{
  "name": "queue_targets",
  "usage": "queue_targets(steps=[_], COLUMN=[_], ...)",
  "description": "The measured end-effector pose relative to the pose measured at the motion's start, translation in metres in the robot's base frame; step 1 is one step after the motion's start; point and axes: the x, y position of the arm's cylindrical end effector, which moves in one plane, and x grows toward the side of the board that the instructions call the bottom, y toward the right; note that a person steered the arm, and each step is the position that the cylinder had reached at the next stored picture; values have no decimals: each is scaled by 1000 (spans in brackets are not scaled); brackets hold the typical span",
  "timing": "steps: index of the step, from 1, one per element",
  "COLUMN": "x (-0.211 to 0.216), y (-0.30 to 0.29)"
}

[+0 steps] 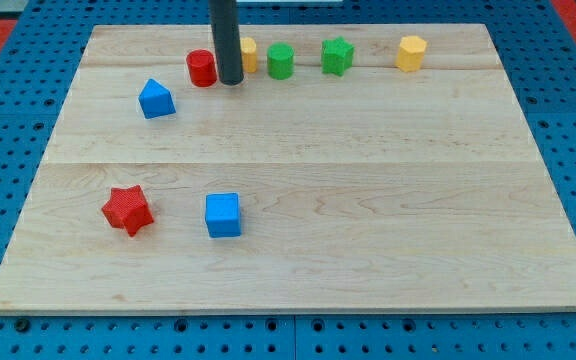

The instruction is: Push the red circle slightly to the top

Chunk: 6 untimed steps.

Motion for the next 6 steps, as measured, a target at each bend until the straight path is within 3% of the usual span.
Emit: queue_targets(steps=[1,2,4,5,6], x=[-8,-50,-86,-87,-74], y=[-52,-52,24,68,74])
